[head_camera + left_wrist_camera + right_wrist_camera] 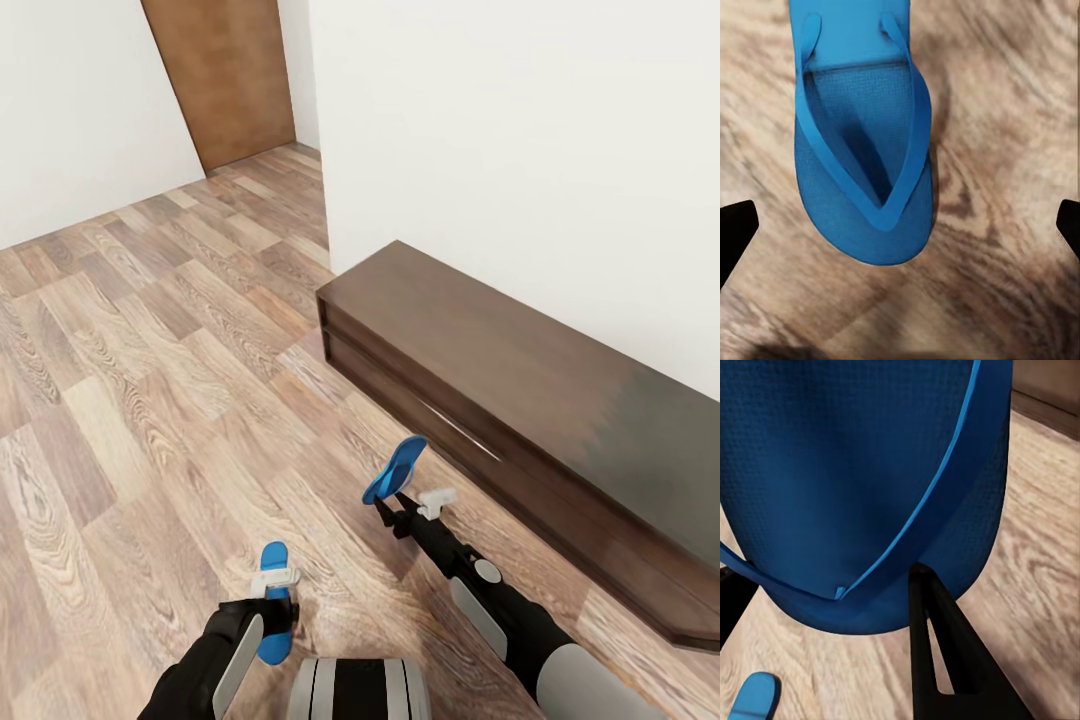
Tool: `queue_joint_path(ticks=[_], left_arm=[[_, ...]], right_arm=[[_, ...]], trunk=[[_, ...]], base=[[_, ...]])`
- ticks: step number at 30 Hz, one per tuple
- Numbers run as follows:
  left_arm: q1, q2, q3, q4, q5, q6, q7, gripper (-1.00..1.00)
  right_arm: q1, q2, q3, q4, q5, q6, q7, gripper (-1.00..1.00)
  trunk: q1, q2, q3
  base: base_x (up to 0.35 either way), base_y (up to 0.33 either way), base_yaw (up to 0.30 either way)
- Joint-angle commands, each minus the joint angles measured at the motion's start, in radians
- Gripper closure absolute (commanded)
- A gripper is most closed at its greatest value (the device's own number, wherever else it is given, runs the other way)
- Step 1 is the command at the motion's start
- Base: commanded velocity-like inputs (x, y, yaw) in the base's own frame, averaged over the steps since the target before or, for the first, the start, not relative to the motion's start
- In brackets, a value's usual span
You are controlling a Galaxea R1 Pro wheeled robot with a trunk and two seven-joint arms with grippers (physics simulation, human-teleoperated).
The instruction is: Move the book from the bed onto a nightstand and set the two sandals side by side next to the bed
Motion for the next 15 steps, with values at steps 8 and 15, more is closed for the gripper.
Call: queue_joint_path(ticks=[8,15], left_arm=[[0.000,0.000,-0.003,-0.001,0.011,0.003,0.009,-1.00],[0.000,-0.001,-0.003,-0.001,0.011,0.003,0.009,-1.00]], right_arm=[[-0.001,-0.001,0.006,0.002,-0.012,-0.004,0.001,1.00],[-0.001,-0.001,0.007,0.003,-0.012,-0.004,0.001,1.00]], trunk=[[0.000,0.000,-0.001],[0.000,0.000,-0.001]], base=[[0.079,0.000,0.000],[0.037,0.000,0.000]])
